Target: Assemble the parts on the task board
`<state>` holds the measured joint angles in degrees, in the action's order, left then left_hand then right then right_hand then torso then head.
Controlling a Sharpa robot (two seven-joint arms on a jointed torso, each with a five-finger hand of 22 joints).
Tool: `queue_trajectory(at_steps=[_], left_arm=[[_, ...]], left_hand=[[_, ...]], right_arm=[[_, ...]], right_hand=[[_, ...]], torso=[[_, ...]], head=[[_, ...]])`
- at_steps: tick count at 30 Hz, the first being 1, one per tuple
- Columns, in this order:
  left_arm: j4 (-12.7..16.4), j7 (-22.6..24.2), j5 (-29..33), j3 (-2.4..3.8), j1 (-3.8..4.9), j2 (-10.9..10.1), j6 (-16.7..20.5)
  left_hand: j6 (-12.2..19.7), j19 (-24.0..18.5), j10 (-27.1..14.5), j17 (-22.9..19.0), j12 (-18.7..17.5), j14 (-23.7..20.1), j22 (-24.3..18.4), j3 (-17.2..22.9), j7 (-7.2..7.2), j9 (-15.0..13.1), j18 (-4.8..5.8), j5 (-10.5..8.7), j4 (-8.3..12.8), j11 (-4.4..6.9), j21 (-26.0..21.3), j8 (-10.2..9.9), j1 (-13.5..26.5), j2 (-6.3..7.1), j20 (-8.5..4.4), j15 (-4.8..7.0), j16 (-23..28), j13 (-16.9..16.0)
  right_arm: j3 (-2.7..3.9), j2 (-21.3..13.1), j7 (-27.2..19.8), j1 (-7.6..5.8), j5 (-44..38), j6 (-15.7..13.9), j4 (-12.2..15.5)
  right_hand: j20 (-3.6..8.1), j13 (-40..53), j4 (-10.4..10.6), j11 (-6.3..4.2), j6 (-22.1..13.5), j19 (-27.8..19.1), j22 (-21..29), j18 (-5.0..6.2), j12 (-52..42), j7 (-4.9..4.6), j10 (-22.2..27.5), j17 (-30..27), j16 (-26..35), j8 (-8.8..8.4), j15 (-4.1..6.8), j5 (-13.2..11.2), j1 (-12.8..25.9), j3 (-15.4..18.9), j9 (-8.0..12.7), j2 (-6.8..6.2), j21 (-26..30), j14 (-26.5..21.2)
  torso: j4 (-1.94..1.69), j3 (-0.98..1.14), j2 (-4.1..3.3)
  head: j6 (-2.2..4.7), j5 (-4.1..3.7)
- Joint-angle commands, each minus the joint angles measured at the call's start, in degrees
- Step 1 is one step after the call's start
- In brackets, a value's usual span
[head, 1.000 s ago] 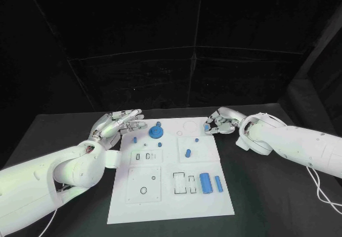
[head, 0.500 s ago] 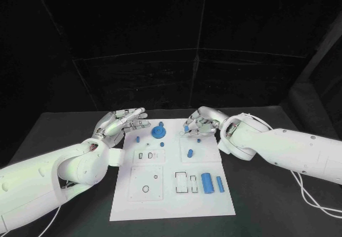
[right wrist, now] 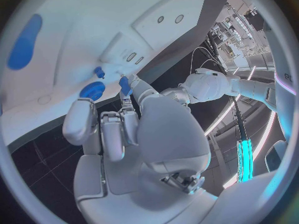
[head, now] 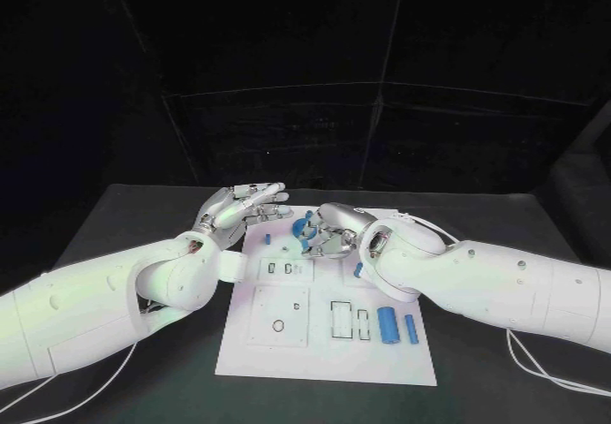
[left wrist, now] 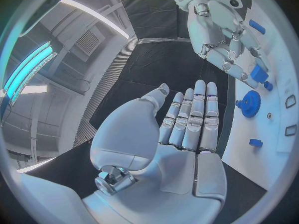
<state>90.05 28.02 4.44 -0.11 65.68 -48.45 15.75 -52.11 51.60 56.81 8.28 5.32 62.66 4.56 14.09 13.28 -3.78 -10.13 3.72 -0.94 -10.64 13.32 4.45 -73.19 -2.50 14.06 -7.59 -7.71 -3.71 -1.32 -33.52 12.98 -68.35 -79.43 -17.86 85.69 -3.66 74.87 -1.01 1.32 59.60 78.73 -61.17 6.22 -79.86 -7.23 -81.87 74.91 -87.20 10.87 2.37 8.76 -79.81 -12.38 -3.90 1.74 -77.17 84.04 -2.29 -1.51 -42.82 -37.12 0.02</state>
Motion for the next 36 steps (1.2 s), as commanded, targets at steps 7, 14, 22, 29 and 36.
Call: queue_trajectory(at_steps=[7, 14, 22, 29, 36], left_arm=[[0.06, 0.50, -0.13, 0.02, 0.15, 0.06, 0.06], [-0.09, 0.54, -0.13, 0.02, 0.16, 0.15, 0.04], [-0.31, 0.52, -0.13, 0.02, 0.16, 0.34, -0.11], [-0.50, 0.49, -0.13, 0.02, 0.16, 0.46, -0.17], [-0.60, 0.47, -0.13, 0.02, 0.15, 0.50, -0.19]], left_hand=[[-0.21, 0.42, 0.49, 0.06, -0.31, 0.36, -0.10, 0.42, 0.53, 0.04, -0.43, 0.23, 0.06, 0.00, -0.21, -0.22, -0.33, 0.23, 0.10, -0.16, 0.27, 0.07], [-0.21, 0.42, 0.49, 0.06, -0.31, 0.36, -0.10, 0.42, 0.53, 0.04, -0.43, 0.23, 0.06, 0.00, -0.21, -0.22, -0.33, 0.23, 0.10, -0.16, 0.27, 0.07], [-0.21, 0.42, 0.49, 0.06, -0.31, 0.36, -0.10, 0.42, 0.53, 0.04, -0.43, 0.23, 0.06, 0.00, -0.21, -0.22, -0.33, 0.23, 0.10, -0.16, 0.27, 0.07], [-0.25, 0.47, 0.54, 0.08, -0.32, 0.41, -0.14, 0.66, 0.54, 0.03, -0.43, 0.23, 0.27, 0.01, -0.24, -0.22, -0.33, 0.35, 0.09, -0.14, 0.33, 0.06], [-0.25, 0.47, 0.54, 0.08, -0.32, 0.41, -0.14, 0.66, 0.54, 0.03, -0.43, 0.23, 0.27, 0.01, -0.24, -0.22, -0.33, 0.35, 0.09, -0.14, 0.33, 0.06]], right_arm=[[-0.34, 2.36, 2.78, 0.46, -3.96, 4.41, -0.11], [-0.41, 2.80, 3.02, 0.83, -4.24, 4.92, 0.00], [-0.44, 3.20, 3.90, 1.12, -4.80, 5.07, -0.85], [-0.45, 3.43, 5.03, 1.29, -5.34, 6.53, -1.26], [-0.61, 3.68, 5.81, 1.48, -5.89, 7.39, -1.62]], right_hand=[[0.34, 2.24, 0.77, 0.09, 1.77, 0.21, -0.04, -0.87, -0.30, 1.03, 0.11, 6.83, 0.25, 0.12, 0.36, 0.58, 0.72, -1.12, -0.03, -0.10, 0.00, 4.33], [0.33, 2.24, 0.80, 0.10, 1.77, 0.22, -0.06, -0.87, -0.29, 1.01, 0.11, 6.80, 0.27, 0.08, 0.35, 0.65, 0.92, -1.22, -0.03, -0.25, -0.01, 4.33], [0.31, 2.15, 0.89, 0.13, 1.74, 0.22, -0.02, -0.87, -0.21, 0.98, 0.17, 6.76, 0.29, -0.04, 0.32, 0.76, 1.37, -1.40, -0.01, -0.59, 0.01, 4.32], [0.29, 2.12, 0.91, 0.17, 1.56, 0.17, 0.11, -0.85, -0.16, 0.91, 0.22, 6.72, 0.31, -0.22, 0.29, 0.78, 1.69, -1.59, 0.03, -0.93, 0.08, 4.32], [0.28, 1.99, 0.91, 0.20, 1.50, 0.12, 0.24, -0.82, -0.06, 0.88, 0.31, 6.58, 0.36, -0.29, 0.27, 0.75, 1.81, -1.66, 0.04, -1.08, 0.15, 4.29]], torso=[[0.03, 0.06, -0.02], [0.03, 0.11, -0.06], [0.06, 0.16, -0.06], [0.12, 0.18, -0.05], [0.12, 0.17, -0.04]], head=[[-0.71, 1.37], [-0.95, 1.61], [-1.23, 2.02], [-1.43, 2.06], [-1.63, 2.08]])
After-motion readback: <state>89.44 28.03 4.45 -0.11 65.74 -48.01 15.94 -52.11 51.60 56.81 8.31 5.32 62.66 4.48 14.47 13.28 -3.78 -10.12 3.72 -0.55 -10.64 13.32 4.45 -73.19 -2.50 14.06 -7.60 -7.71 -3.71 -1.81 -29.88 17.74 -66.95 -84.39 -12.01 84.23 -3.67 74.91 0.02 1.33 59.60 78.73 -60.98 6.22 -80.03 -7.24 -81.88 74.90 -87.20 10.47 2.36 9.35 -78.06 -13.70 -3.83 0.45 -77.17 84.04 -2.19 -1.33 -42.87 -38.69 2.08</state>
